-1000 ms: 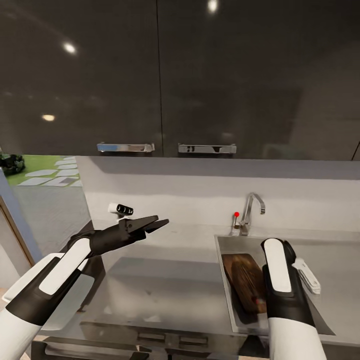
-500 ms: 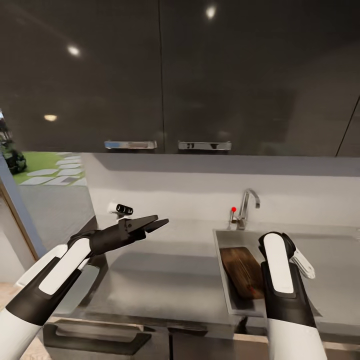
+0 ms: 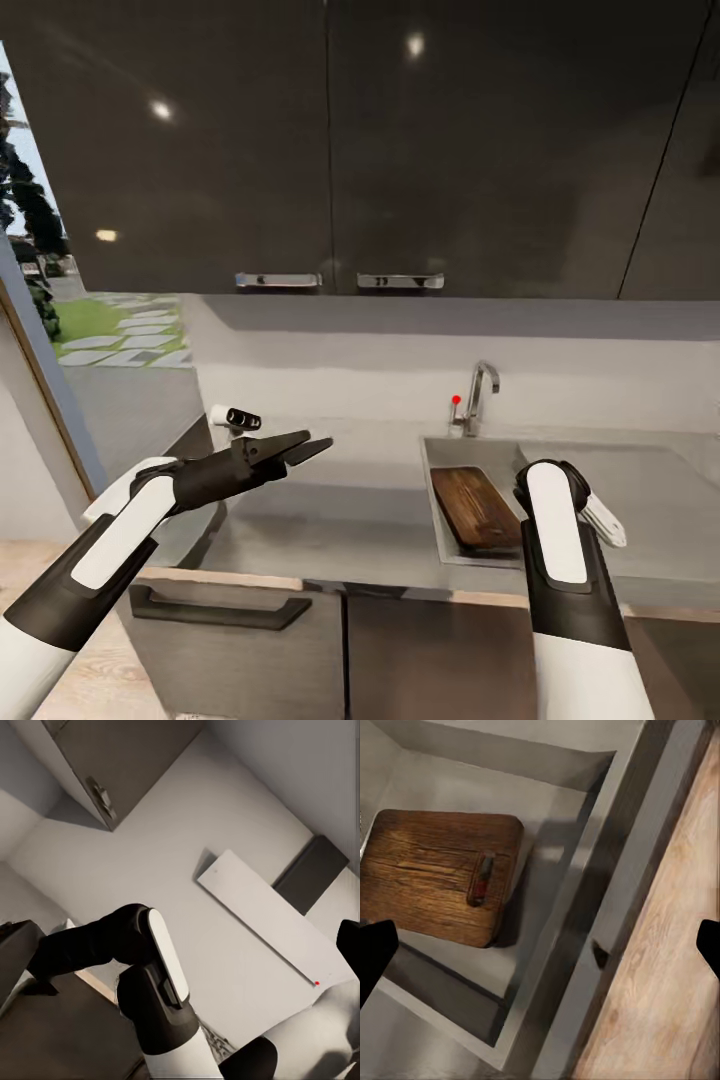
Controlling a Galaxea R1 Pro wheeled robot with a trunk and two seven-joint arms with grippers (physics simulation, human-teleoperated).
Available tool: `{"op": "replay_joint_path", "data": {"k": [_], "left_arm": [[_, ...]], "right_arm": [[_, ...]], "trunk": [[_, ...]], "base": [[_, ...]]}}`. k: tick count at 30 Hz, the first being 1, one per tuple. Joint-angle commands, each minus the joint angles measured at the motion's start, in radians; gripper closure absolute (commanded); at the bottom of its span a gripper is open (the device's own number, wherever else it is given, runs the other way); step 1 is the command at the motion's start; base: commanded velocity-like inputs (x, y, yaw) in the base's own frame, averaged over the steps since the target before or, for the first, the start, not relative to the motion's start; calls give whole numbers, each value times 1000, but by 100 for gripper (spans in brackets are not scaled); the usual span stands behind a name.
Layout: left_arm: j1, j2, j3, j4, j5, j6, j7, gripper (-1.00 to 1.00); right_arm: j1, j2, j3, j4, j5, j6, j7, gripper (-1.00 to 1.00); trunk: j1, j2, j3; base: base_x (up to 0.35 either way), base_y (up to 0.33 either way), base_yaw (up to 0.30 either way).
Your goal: In the kitchen, take the Vidalia onion out of the sink, dice it on the chopping board with the paring knife, put the diced onion into the bowl on the countertop, then place both the paring knife and the chopping board into the sink.
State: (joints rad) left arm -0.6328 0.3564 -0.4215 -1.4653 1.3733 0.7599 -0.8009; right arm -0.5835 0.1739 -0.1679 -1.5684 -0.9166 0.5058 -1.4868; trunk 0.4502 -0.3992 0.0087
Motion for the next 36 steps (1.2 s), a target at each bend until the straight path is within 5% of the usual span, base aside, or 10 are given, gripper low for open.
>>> {"op": "replay_joint_path", "data": {"k": [1, 21, 30, 36], "left_arm": [[-1, 1, -2, 0, 7, 5, 0, -100], [-1, 2, -2, -1, 10, 5, -2, -100], [-1, 18, -2, -7, 12, 6, -3, -100], [-1, 19, -2, -7, 10, 4, -2, -100]], "right_arm": [[-9, 1, -1, -1, -5, 19, -5, -100], [-116, 1, -1, -4, -5, 127, -6, -100], [-120, 1, 0, -4, -8, 177, -5, -100], [-119, 1, 32, -4, -60, 271, -4, -100]], "trunk": [[0, -1, -1], [0, -1, -1], [0, -1, -1], [0, -1, -1]], "base": [[-339, 0, 0], [-339, 0, 0], [-339, 0, 0], [-341, 0, 0]]}}
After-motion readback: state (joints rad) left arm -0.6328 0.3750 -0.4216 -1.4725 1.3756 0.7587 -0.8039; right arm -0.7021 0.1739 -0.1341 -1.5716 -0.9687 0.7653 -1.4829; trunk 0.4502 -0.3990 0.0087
